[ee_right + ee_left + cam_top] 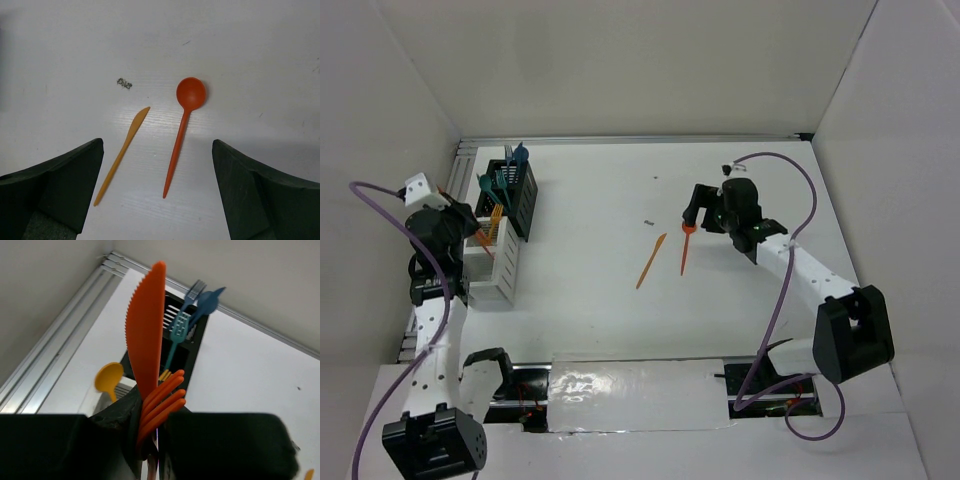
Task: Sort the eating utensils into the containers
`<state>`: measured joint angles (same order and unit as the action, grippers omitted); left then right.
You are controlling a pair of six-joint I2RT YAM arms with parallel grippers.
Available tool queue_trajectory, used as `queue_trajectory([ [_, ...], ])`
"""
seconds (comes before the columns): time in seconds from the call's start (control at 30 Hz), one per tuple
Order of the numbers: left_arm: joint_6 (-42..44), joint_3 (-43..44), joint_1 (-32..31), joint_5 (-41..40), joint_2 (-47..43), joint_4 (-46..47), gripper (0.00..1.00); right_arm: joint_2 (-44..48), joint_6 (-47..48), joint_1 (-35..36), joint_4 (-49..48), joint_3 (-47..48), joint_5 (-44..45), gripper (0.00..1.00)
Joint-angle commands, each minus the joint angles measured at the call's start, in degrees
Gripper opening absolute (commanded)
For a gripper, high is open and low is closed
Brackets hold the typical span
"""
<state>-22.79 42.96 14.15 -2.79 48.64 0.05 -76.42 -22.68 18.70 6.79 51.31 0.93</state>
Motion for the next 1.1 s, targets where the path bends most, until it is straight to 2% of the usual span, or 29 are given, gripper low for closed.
queue_trajectory([
  [0.0,-2.44,-2.16,2.19,-2.75,-3.54,2.23,0.25,0.93,-1.23,-0.68,-0.46,-1.73,1.62,0.96],
  [0.23,-1.03,-10.52,5.01,-2.14,-6.19,14.26,0.26,0.31,-1.84,-0.94,-2.04,-2.27,0.39,0.95],
  [0.5,4.41,-9.21,7.29,-3.36,-4.7,13.31,0.26,-1.36,-2.37,-1.73,-3.26,-3.41,-0.23,0.96],
  [0.7,3.36,-11.84,7.47,-3.28,-6.1,14.36,0.27,-3.91,-2.64,-1.82,-3.8,-2.88,-0.93,0.95],
  [0.83,0.29,-13.78,7.38,-5.91,-8.38,11.99,0.29,-4.35,-3.51,-1.91,-3.8,-2.88,-2.33,0.95],
  [1.07,-0.24,-14.57,7.21,-5.82,-10.59,10.14,0.32,-4.88,-3.69,-1.82,-4.41,-4.02,-1.81,0.95],
])
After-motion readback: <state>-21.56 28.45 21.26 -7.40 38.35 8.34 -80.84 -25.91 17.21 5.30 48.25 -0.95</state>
